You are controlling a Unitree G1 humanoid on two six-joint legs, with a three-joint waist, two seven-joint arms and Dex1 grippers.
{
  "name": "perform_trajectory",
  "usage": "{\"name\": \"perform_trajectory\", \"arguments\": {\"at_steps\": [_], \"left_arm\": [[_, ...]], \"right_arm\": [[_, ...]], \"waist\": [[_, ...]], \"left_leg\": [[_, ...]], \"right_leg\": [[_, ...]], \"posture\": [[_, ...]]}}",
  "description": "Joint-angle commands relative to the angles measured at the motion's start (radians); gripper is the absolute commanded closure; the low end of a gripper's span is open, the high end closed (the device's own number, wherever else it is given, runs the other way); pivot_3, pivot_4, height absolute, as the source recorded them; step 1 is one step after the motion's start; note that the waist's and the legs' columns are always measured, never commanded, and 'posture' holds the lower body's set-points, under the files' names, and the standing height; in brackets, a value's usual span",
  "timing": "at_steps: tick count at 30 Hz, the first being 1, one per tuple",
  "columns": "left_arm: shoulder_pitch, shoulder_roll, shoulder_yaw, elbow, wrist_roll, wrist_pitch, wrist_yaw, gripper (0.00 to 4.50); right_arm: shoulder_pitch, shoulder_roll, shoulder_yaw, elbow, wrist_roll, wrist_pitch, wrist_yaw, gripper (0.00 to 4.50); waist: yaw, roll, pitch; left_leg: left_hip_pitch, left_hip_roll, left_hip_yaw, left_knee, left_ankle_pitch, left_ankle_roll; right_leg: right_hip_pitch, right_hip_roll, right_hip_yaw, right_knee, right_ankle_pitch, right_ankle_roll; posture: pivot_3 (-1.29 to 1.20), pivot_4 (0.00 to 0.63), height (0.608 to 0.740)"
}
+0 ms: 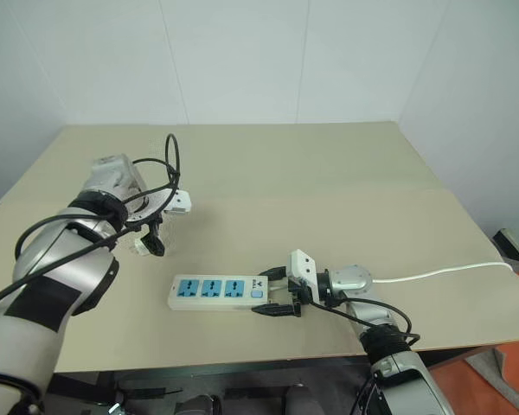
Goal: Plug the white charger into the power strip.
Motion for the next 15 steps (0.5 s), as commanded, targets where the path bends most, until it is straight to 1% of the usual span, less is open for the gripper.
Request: {"name": "perform_trajectory", "arguments": {"at_steps": [1, 2, 6, 7, 11, 15], "left_arm": [[0.002, 0.004, -0.008, -0.010, 0.024, -0.018, -0.006, 0.63], [0.005, 0.004, -0.010, -0.011, 0.030, -0.023, -0.001, 0.86], [0.013, 0.000, -0.009, -0.007, 0.042, -0.023, 0.015, 2.05], [0.015, 0.000, -0.010, -0.007, 0.044, -0.027, 0.019, 2.24], [0.019, -0.002, -0.005, -0.010, 0.053, -0.032, 0.050, 3.50], [0.015, -0.001, 0.015, -0.014, 0.040, -0.045, 0.083, 3.52]], "right_arm": [[0.001, 0.008, 0.024, 0.010, -0.032, -0.015, -0.018, 1.08], [0.002, 0.008, 0.024, 0.009, -0.033, -0.015, -0.020, 1.08], [0.004, 0.010, 0.022, 0.007, -0.032, -0.013, -0.022, 1.08], [0.005, 0.010, 0.022, 0.006, -0.033, -0.014, -0.023, 1.08], [0.005, 0.012, 0.021, 0.006, -0.032, -0.015, -0.023, 1.08], [0.003, 0.014, 0.023, 0.009, -0.033, -0.015, -0.022, 1.08]], "waist": [[0.000, 0.000, 0.000], [0.000, 0.000, 0.000], [0.000, 0.000, 0.000], [0.000, 0.000, 0.000], [0.000, 0.000, 0.000], [0.000, 0.000, 0.000]], "left_leg": [[0.000, 0.000, 0.000, 0.000, 0.000, 0.000], [0.000, 0.000, 0.000, 0.000, 0.000, 0.000], [0.000, 0.000, 0.000, 0.000, 0.000, 0.000], [0.001, 0.000, 0.000, 0.000, 0.000, 0.000], [0.001, 0.000, 0.000, 0.000, 0.000, 0.000], [0.002, 0.000, 0.000, 0.000, 0.000, 0.000]], "right_leg": [[0.000, 0.000, 0.000, 0.000, 0.000, 0.000], [0.000, 0.000, 0.000, 0.000, 0.000, 0.000], [0.000, 0.000, 0.000, 0.000, 0.000, 0.000], [0.000, 0.000, 0.000, 0.000, 0.000, 0.000], [0.001, 0.000, 0.000, 0.001, 0.000, 0.000], [0.001, 0.000, 0.000, 0.001, 0.000, 0.000]], "posture": [[0.00, 0.150, 0.740], [0.00, 0.150, 0.740], [0.00, 0.150, 0.740], [0.00, 0.150, 0.740], [0.00, 0.150, 0.740], [0.00, 0.150, 0.740]]}}
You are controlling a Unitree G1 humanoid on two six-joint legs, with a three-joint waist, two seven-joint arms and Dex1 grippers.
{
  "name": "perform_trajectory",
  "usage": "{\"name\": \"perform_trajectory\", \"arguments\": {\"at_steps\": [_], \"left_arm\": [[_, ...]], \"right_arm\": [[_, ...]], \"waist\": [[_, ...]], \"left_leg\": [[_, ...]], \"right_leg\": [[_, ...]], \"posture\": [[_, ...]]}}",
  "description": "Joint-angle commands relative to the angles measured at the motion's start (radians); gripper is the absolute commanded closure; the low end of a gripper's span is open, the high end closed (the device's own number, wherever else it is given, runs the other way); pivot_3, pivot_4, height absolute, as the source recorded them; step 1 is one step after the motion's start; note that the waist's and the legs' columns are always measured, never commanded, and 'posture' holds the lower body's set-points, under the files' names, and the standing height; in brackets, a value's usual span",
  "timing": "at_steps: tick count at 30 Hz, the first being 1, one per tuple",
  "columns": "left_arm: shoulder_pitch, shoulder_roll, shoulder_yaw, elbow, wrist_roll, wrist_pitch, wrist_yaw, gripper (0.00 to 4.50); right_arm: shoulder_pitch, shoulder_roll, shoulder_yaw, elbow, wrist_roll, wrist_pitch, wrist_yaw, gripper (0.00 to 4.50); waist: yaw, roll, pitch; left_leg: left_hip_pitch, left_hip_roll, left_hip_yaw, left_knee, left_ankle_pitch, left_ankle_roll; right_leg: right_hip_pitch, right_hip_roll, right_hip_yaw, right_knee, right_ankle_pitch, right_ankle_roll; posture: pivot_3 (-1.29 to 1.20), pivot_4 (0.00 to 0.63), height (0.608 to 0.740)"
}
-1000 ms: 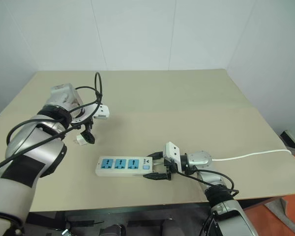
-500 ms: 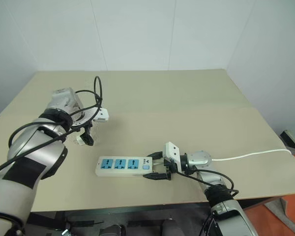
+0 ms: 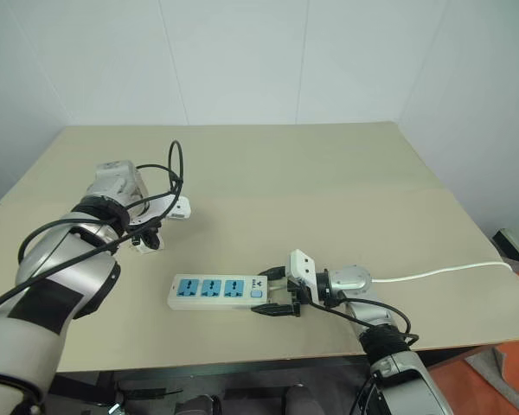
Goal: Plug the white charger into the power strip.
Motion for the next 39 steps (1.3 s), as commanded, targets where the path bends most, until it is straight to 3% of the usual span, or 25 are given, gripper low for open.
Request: {"name": "perform_trajectory", "arguments": {"at_steps": [1, 7, 10, 13, 17, 20, 24, 26, 30, 39], "left_arm": [[-0.012, 0.006, 0.034, -0.016, -0.015, -0.011, 0.033, 3.52], [-0.124, 0.016, 0.206, -0.053, -0.159, 0.069, -0.022, 3.52], [-0.202, 0.045, 0.358, -0.094, -0.313, 0.154, -0.128, 3.52], [-0.180, 0.098, 0.500, -0.240, -0.471, 0.246, -0.222, 3.52], [0.108, 0.113, 0.642, -0.705, -0.650, 0.450, -0.181, 3.52], [0.409, 0.077, 0.718, -1.082, -0.741, 0.445, -0.080, 3.52], [0.629, -0.011, 0.829, -1.313, -0.894, 0.452, 0.037, 3.52], [0.712, -0.033, 0.844, -1.360, -0.959, 0.383, 0.031, 3.52], [0.802, -0.004, 0.832, -1.372, -1.108, 0.426, -0.065, 3.52], [0.827, 0.076, 0.730, -1.206, -1.159, 0.280, -0.257, 3.52]], "right_arm": [[0.002, 0.011, 0.024, 0.010, -0.025, -0.010, -0.015, 1.08], [0.003, 0.015, 0.021, 0.006, -0.015, 0.009, -0.011, 1.08], [-0.007, 0.014, 0.023, 0.014, -0.005, 0.021, 0.013, 1.08], [-0.028, 0.018, 0.021, 0.029, -0.001, 0.028, 0.028, 1.08], [-0.079, 0.034, 0.020, 0.096, -0.010, 0.020, 0.035, 1.08], [-0.104, 0.043, 0.025, 0.141, -0.020, 0.006, 0.046, 1.08], [-0.117, 0.056, 0.027, 0.176, -0.029, -0.012, 0.045, 1.08], [-0.122, 0.063, 0.030, 0.190, -0.037, -0.021, 0.042, 1.08], [-0.126, 0.073, 0.028, 0.191, -0.041, -0.014, 0.033, 1.08], [-0.131, 0.099, 0.032, 0.198, -0.061, -0.031, 0.004, 1.08]], "waist": [[0.000, 0.000, 0.000], [0.001, -0.001, 0.000], [-0.001, -0.001, 0.000], [-0.018, -0.001, 0.001], [-0.027, 0.003, -0.001], [-0.027, 0.003, -0.002], [-0.019, 0.000, -0.001], [-0.019, 0.000, -0.001], [-0.022, -0.001, -0.001], [-0.024, -0.001, -0.001]], "left_leg": [[0.000, 0.000, 0.000, 0.000, 0.000, 0.000], [-0.001, 0.000, 0.000, 0.000, 0.000, 0.000], [-0.001, 0.000, 0.000, 0.000, 0.000, 0.000], [-0.002, 0.000, 0.000, 0.000, 0.000, 0.000], [0.003, 0.000, 0.001, -0.001, 0.000, 0.000], [0.007, 0.000, 0.001, -0.002, 0.000, 0.000], [0.004, 0.001, -0.001, 0.001, 0.001, -0.001], [0.003, 0.001, 0.000, 0.003, 0.001, -0.001], [0.010, 0.000, 0.000, 0.002, 0.001, -0.001], [0.016, 0.001, 0.000, 0.001, 0.001, -0.001]], "right_leg": [[0.000, 0.000, 0.000, 0.000, 0.000, 0.000], [0.000, 0.000, 0.000, 0.000, 0.000, 0.000], [-0.001, 0.000, 0.000, -0.001, 0.000, 0.000], [-0.001, 0.000, 0.000, -0.001, 0.000, 0.000], [0.001, -0.001, 0.001, 0.004, -0.002, 0.001], [0.003, -0.001, 0.002, 0.007, -0.002, 0.000], [0.000, 0.000, 0.001, 0.008, 0.004, -0.009], [0.001, 0.000, 0.001, 0.007, 0.004, -0.009], [0.007, 0.000, 0.002, 0.006, 0.003, -0.007], [0.012, 0.001, 0.002, 0.005, 0.000, -0.003]], "posture": [[0.00, 0.150, 0.740], [0.00, 0.150, 0.740], [0.00, 0.150, 0.740], [0.00, 0.150, 0.740], [0.00, 0.150, 0.740], [0.00, 0.150, 0.740], [0.00, 0.150, 0.740], [0.00, 0.150, 0.740], [0.00, 0.150, 0.740], [0.00, 0.150, 0.740]]}}
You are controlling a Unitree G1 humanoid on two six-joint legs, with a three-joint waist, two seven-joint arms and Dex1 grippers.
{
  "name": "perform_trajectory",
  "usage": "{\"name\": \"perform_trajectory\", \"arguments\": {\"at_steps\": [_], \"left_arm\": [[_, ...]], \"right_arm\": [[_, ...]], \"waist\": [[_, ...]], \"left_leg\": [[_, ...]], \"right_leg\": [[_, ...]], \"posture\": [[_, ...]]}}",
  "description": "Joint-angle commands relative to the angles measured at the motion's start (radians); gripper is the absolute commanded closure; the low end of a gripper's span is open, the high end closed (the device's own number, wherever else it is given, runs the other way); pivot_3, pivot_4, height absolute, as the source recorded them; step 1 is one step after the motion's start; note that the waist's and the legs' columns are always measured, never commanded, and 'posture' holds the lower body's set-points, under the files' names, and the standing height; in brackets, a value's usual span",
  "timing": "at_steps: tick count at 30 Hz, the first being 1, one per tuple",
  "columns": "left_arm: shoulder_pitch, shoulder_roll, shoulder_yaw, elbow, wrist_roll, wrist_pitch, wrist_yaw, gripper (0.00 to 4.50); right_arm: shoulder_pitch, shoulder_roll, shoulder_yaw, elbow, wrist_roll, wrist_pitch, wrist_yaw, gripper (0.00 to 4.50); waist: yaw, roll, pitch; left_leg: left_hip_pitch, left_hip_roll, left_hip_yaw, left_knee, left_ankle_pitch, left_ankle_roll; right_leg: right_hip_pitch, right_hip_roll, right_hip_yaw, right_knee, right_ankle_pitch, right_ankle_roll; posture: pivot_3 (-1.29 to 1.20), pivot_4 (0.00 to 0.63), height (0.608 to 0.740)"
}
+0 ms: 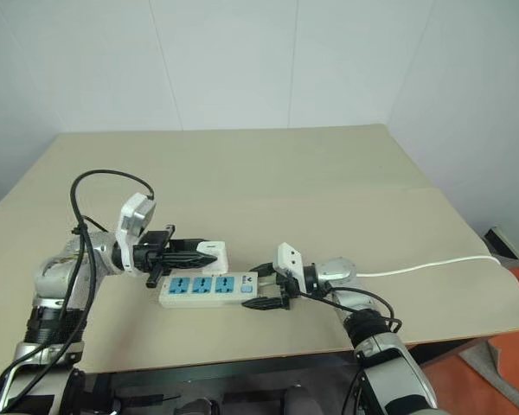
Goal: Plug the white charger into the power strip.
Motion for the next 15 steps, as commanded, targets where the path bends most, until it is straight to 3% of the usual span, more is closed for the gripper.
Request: {"name": "perform_trajectory", "arguments": {"at_steps": [1, 6, 15], "left_arm": [[-0.018, 0.039, -0.038, 0.054, -0.028, -0.054, -0.066, 3.52], [-0.011, 0.090, -0.117, 0.113, -0.052, -0.148, -0.076, 3.52], [-0.042, 0.069, -0.133, 0.229, -0.036, -0.251, -0.076, 3.52]], "right_arm": [[-0.006, 0.021, 0.021, 0.007, -0.021, -0.010, -0.014, 1.08], [-0.006, 0.031, 0.025, 0.008, -0.028, -0.011, -0.016, 1.08], [-0.006, 0.031, 0.028, 0.015, -0.032, -0.004, 0.000, 1.08]], "waist": [[-0.001, 0.000, 0.000], [-0.001, 0.000, 0.000], [0.000, 0.000, 0.000]], "left_leg": [[0.001, 0.000, 0.000, 0.000, 0.000, 0.000], [0.002, 0.000, 0.000, -0.001, 0.000, 0.000], [0.003, 0.000, 0.000, -0.001, 0.000, 0.000]], "right_leg": [[0.001, 0.000, 0.000, 0.000, 0.000, 0.000], [0.002, 0.000, 0.000, 0.000, -0.001, 0.000], [0.002, 0.000, 0.000, -0.001, -0.001, -0.001]], "posture": [[0.00, 0.150, 0.740], [0.00, 0.150, 0.740], [0.00, 0.150, 0.740]]}}
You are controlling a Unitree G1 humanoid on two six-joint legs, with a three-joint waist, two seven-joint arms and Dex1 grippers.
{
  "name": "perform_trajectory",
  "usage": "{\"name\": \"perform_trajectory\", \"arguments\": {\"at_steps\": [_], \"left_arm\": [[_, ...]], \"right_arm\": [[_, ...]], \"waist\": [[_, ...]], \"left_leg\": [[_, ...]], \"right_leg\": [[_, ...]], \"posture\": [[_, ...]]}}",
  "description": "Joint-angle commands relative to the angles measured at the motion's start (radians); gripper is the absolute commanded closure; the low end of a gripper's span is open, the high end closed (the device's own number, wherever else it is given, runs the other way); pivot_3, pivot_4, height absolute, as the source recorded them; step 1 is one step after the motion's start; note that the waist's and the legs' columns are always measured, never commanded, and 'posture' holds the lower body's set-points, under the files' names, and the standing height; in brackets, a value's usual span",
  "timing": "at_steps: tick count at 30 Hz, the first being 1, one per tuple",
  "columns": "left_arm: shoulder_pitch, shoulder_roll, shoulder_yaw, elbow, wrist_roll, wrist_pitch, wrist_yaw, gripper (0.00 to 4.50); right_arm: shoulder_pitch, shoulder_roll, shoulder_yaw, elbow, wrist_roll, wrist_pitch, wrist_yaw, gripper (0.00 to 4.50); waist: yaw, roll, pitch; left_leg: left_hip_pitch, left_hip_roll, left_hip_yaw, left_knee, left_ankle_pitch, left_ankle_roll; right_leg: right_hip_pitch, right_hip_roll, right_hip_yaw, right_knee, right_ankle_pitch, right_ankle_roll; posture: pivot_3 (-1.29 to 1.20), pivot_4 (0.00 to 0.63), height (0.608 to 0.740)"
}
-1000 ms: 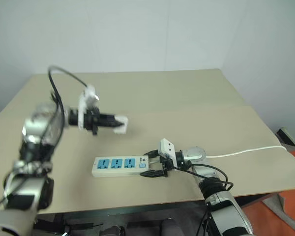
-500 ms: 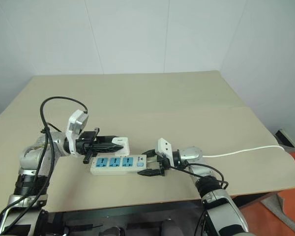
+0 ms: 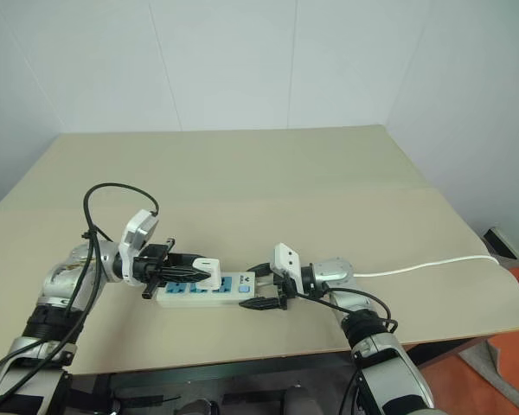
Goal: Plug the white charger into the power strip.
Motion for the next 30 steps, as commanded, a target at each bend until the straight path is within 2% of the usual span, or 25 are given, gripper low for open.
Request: {"name": "perform_trajectory", "arguments": {"at_steps": [1, 14, 22, 30], "left_arm": [[-0.045, -0.013, 0.000, 0.041, 0.000, -0.051, -0.009, 3.52], [-0.105, -0.007, -0.139, 0.193, 0.007, -0.182, -0.009, 3.52], [-0.154, -0.023, -0.153, 0.296, 0.007, -0.218, -0.009, 3.52], [-0.162, -0.030, -0.166, 0.319, -0.008, -0.229, -0.009, 3.52]], "right_arm": [[-0.004, 0.012, 0.029, 0.011, -0.022, 0.001, 0.006, 1.08], [0.021, 0.010, 0.041, -0.012, -0.027, 0.006, 0.009, 1.08], [0.022, 0.012, 0.041, -0.013, -0.028, 0.004, 0.005, 1.08], [0.021, 0.009, 0.040, -0.014, -0.028, 0.004, 0.005, 1.08]], "waist": [[0.001, 0.000, 0.000], [0.001, 0.000, 0.000], [0.001, 0.000, 0.000], [0.001, 0.000, 0.000]], "left_leg": [[0.000, 0.000, 0.000, 0.000, 0.000, 0.000], [0.000, 0.000, 0.000, -0.001, 0.000, 0.000], [0.000, 0.000, 0.000, -0.001, 0.000, 0.000], [0.000, 0.000, 0.000, -0.001, 0.000, 0.000]], "right_leg": [[0.000, 0.000, 0.000, 0.000, 0.000, 0.000], [0.000, 0.000, 0.000, -0.001, 0.000, 0.000], [0.000, 0.000, 0.000, -0.001, 0.000, 0.000], [0.000, 0.000, 0.000, -0.001, -0.001, 0.000]], "posture": [[0.00, 0.150, 0.740], [0.00, 0.150, 0.740], [0.00, 0.150, 0.740], [0.00, 0.150, 0.740]]}}
